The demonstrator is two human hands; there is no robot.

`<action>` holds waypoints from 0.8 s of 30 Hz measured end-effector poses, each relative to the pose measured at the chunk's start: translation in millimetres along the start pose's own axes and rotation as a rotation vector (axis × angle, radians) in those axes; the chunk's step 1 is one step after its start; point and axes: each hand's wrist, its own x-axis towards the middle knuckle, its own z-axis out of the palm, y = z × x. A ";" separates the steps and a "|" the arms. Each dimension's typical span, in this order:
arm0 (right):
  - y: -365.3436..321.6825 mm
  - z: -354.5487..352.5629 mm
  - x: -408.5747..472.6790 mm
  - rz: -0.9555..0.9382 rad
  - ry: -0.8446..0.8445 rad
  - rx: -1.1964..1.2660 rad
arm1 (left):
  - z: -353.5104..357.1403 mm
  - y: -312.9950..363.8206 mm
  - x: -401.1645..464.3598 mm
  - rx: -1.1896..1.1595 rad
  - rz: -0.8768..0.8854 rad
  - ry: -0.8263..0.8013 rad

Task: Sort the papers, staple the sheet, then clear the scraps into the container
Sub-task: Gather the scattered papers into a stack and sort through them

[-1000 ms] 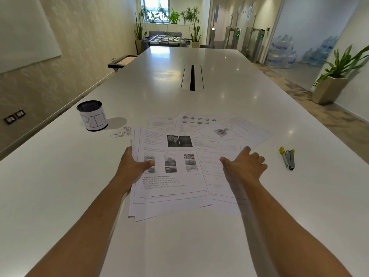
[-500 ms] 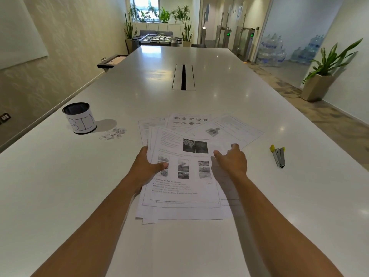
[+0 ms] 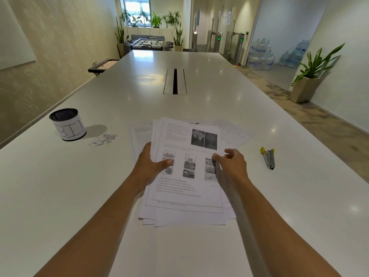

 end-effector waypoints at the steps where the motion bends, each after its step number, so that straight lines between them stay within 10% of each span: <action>1: 0.2 -1.4 0.5 0.022 -0.037 0.066 | -2.5 2.8 1.1 -0.046 0.010 -0.009; 8: -10.6 -8.7 -6.8 -0.123 -0.609 0.368 | -1.4 22.9 9.0 -0.118 0.055 0.020; 24: -86.0 -31.7 -16.8 -0.631 -0.131 0.313 | 23.6 112.0 8.9 0.106 0.538 0.281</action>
